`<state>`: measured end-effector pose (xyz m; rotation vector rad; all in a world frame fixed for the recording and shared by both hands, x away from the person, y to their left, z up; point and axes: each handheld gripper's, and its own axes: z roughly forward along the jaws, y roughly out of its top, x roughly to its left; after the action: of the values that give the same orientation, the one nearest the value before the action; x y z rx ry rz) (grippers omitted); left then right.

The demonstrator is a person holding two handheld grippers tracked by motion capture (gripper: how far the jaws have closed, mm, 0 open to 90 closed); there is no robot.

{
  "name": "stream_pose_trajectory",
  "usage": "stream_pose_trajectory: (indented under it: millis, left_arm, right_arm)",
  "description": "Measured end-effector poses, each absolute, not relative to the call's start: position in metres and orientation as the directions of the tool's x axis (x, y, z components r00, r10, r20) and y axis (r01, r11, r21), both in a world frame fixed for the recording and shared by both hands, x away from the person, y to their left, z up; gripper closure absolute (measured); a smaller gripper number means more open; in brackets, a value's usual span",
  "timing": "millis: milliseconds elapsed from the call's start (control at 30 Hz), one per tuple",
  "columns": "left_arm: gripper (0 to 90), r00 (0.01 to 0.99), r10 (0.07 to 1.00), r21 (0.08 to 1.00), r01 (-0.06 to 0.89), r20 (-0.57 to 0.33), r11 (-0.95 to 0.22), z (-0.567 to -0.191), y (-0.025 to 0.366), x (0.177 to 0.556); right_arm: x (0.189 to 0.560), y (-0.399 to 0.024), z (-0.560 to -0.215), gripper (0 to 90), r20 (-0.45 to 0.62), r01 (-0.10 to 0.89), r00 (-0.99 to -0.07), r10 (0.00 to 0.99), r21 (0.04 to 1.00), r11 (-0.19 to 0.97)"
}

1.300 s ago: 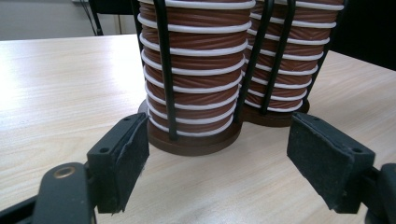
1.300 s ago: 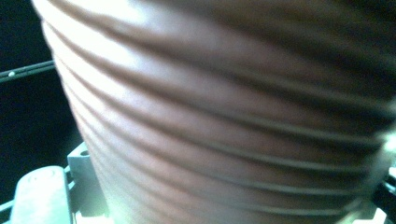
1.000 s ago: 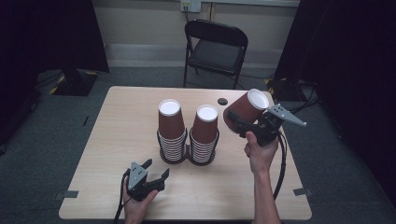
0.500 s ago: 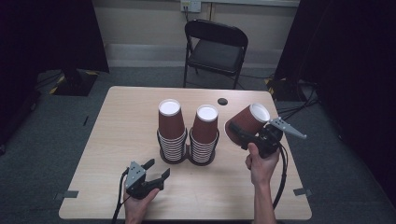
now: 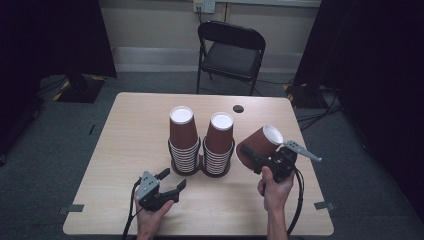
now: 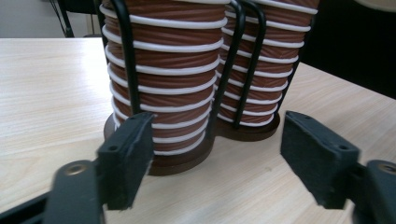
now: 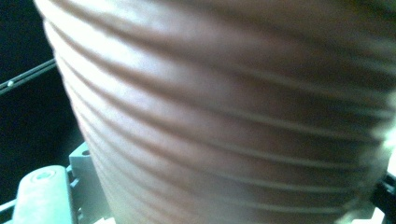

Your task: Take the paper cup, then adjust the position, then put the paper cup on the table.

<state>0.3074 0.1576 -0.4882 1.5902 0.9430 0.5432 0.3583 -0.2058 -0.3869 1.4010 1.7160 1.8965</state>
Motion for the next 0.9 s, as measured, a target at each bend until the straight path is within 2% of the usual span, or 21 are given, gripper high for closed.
stream_pose_trajectory:
  millis: [300, 767, 900]
  left_arm:
    - [24.3, 0.609, 0.781, 0.961, 0.272, -0.140, -0.040, -0.492, 0.152, 0.306]
    - [28.3, 0.656, 0.740, 0.964, 0.261, -0.146, -0.041, -0.485, 0.148, 0.307]
    - [30.8, 0.683, 0.715, 0.967, 0.253, -0.148, -0.041, -0.483, 0.142, 0.307]
  right_arm:
    - [0.347, -0.197, -0.418, 13.8, 0.551, 0.486, -0.516, 0.656, 0.819, -0.305]
    - [0.336, -0.176, -0.440, 13.8, 0.641, 0.563, -0.521, 0.563, 0.754, -0.337]
    - [0.332, -0.167, -0.446, 13.8, 0.639, 0.588, -0.528, 0.560, 0.750, -0.302]
